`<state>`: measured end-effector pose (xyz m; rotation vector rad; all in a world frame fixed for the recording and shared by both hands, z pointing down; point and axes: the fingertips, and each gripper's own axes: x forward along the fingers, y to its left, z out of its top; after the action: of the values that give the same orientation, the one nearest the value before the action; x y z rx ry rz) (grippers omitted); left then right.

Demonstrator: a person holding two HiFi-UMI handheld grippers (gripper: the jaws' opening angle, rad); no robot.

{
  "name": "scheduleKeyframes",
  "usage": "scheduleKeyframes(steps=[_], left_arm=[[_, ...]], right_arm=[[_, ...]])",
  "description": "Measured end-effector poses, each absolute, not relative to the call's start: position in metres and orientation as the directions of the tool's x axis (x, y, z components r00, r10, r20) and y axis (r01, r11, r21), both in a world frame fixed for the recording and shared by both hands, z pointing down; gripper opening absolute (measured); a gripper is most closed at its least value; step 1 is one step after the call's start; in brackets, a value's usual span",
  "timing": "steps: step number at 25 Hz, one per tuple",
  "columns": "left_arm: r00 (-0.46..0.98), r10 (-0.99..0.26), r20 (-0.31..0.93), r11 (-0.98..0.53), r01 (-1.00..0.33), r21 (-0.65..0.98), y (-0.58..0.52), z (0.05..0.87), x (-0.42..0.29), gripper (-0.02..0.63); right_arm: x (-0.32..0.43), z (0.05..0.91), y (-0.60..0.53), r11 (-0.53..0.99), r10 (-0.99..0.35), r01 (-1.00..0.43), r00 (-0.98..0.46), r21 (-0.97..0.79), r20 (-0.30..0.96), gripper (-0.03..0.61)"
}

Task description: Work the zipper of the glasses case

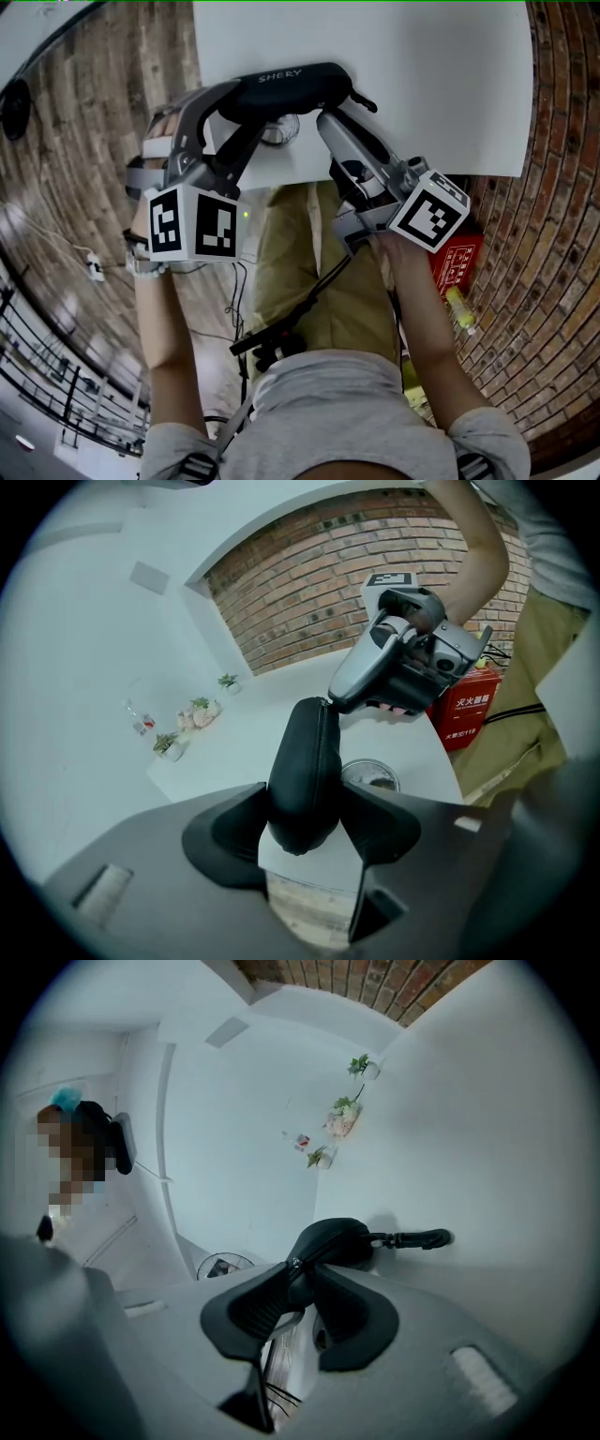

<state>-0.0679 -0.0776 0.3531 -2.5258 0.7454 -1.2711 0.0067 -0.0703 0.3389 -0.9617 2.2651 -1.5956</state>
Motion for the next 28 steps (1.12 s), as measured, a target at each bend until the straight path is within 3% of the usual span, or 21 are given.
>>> scheduleKeyframes(steps=[11, 21, 28], left_arm=[[0.490, -0.537, 0.686, -0.843, -0.344, -0.414, -0.0787, 0.3518, -0.0663, 0.261], [0.482, -0.543, 0.688, -0.839, -0.345, -0.421, -0.0796, 0.3527, -0.0671, 0.261], [0.478, -0.548, 0.686, -0.836, -0.342, -0.429, -0.0804, 0.3527, -0.0667, 0.261]], right_arm=[[0.0037, 0.3408, -0.0675, 0.277, -0.602, -0.529, -0.746, -0.802, 0.284, 0.006], [0.0057, 0.3357, -0.0660, 0.432, -0.608, -0.698, -0.693, -0.571, 0.387, 0.003], [0.0008, 0.3369, -0.0664, 0.509, -0.605, -0.738, -0.673, -0.444, 0.425, 0.008]])
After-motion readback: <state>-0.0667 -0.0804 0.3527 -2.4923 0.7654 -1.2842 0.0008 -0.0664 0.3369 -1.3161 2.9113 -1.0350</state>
